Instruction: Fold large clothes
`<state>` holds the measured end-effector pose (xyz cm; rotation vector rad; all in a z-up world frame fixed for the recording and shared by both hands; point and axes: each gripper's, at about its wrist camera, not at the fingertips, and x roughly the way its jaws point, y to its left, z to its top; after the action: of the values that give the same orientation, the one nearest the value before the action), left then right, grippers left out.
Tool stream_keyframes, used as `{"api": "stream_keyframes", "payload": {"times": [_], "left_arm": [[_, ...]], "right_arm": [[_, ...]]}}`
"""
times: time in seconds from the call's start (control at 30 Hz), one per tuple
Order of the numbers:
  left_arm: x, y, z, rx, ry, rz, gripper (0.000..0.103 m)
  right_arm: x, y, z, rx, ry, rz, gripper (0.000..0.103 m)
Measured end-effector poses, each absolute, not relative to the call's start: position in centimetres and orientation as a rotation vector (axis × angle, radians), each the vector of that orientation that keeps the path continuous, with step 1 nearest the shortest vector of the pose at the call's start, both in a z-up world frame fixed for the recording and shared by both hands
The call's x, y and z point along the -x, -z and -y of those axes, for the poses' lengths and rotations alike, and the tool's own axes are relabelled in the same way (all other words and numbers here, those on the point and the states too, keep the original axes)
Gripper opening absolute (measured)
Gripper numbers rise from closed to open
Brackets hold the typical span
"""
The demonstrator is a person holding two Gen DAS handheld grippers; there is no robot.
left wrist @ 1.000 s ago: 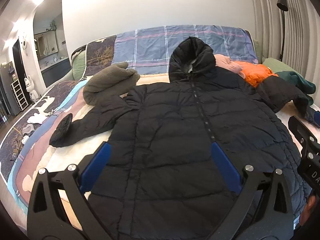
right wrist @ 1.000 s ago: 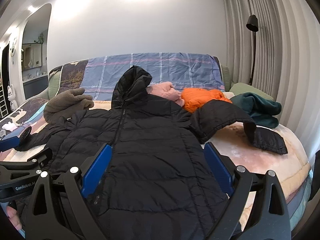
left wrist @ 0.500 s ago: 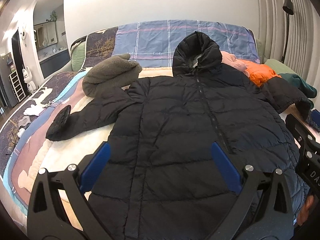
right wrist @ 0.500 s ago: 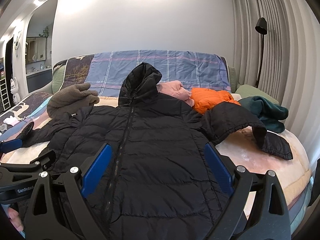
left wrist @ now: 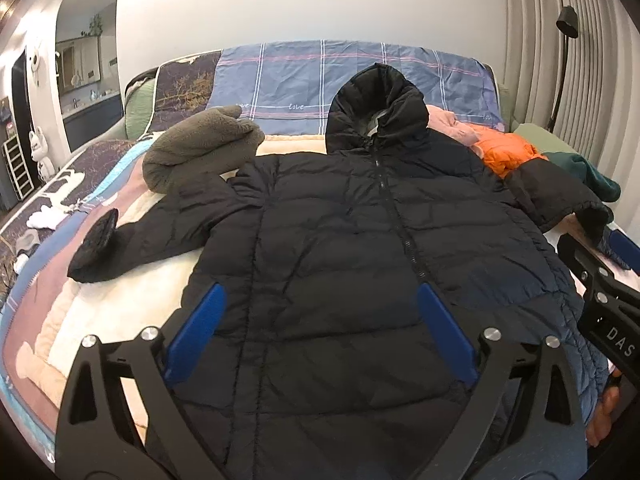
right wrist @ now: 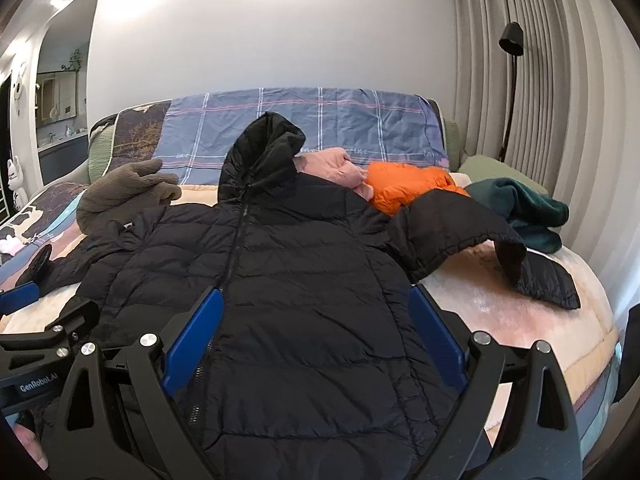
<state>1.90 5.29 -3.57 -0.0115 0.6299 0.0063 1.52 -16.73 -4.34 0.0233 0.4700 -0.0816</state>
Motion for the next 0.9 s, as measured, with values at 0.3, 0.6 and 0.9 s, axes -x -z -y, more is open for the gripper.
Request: {"api": "stream_keyframes", "payload": {"times": [0.3, 0.6, 0.9], "left_arm": [[-2.4, 4.0, -4.3, -0.003, -0.003, -0.637, 0.095], [-3.2, 4.5, -3.8, 0.003, 0.04, -0.663, 0.076], [-4.0, 4.2, -3.4, -0.011, 0.032, -0.661, 0.074]], "right_arm": [[-1.8, 4.9, 17.2, -0.017, 0.081, -0.466, 0.094], [-2.6, 5.5, 18.0, -0.021, 0.097, -0.485, 0.088], [-3.2, 5.7, 18.6, -0.025, 0.088, -0.49, 0.085]]}}
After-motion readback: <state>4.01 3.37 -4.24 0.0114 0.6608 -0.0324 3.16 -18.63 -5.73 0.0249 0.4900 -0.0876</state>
